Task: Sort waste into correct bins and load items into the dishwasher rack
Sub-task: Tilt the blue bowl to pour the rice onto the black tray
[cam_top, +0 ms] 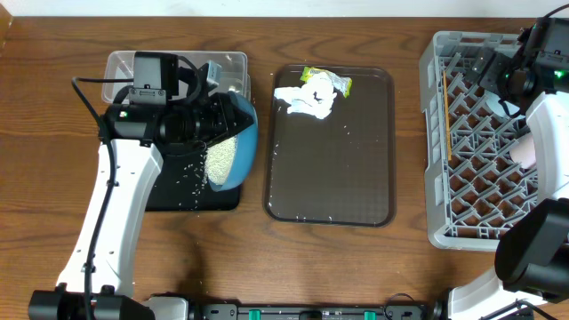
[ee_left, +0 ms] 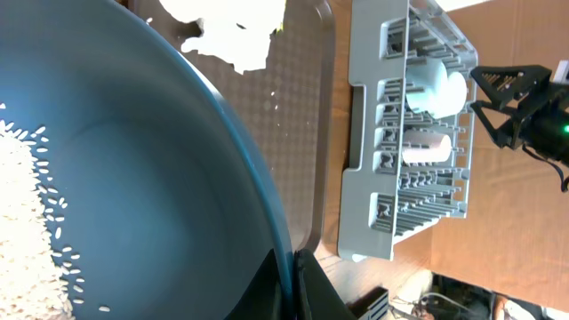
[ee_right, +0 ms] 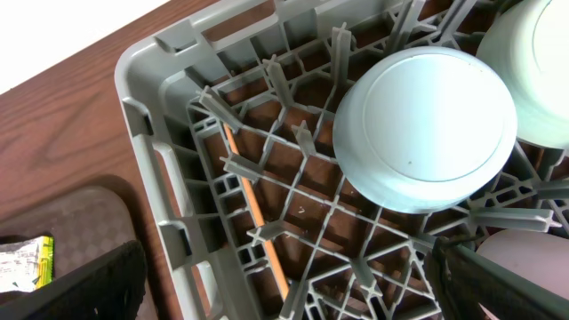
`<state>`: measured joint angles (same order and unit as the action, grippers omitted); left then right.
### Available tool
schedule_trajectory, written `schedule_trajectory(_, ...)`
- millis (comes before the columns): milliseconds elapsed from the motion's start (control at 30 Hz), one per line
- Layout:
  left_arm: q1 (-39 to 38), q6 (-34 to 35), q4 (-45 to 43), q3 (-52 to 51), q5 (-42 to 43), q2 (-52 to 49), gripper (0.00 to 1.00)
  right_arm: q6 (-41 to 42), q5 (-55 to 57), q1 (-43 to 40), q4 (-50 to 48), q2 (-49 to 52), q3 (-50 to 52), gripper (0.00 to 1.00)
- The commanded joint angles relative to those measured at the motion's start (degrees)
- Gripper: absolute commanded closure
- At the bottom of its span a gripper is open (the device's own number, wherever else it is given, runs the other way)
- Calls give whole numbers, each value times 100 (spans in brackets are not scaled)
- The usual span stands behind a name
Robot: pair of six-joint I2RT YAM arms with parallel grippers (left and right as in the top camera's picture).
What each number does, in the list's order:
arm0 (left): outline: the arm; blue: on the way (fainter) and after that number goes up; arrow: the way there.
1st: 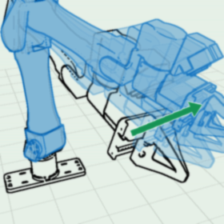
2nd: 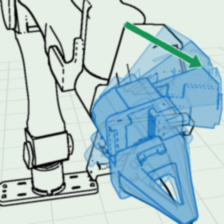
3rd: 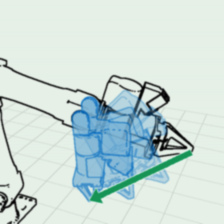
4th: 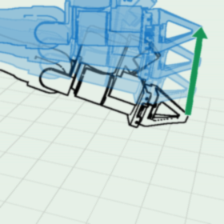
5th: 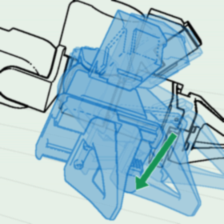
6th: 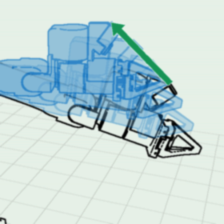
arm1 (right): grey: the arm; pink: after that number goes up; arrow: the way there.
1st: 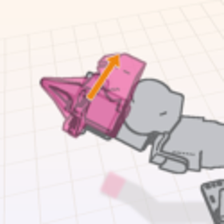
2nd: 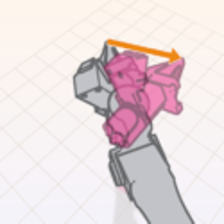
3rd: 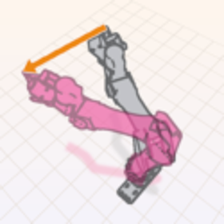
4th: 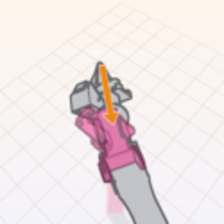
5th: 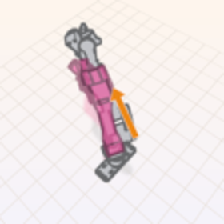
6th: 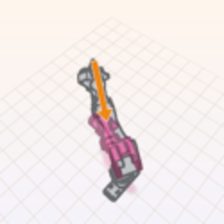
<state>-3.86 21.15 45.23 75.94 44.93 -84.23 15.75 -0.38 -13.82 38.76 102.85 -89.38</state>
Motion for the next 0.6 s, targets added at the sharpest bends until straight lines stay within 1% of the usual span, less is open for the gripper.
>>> schedule_trajectory(0,72,-138,-17,-153,249,92,94,48,37,-35,4,-94,-7,1)
schedule_trajectory(100,214,-138,-44,-269,326,92,94,50,37,-35,4,-94,-7,1)
schedule_trajectory(167,341,-157,-83,-330,566,92,94,50,35,-35,4,-94,-7,1)
schedule_trajectory(267,533,-378,-83,-345,960,92,94,48,37,-35,4,-94,-7,1)
schedule_trajectory(433,686,-505,-68,-348,1346,94,94,50,37,-35,4,-94,-7,1)
schedule_trajectory(567,767,-505,-9,-348,1449,94,94,50,37,-35,4,-94,-7,1)
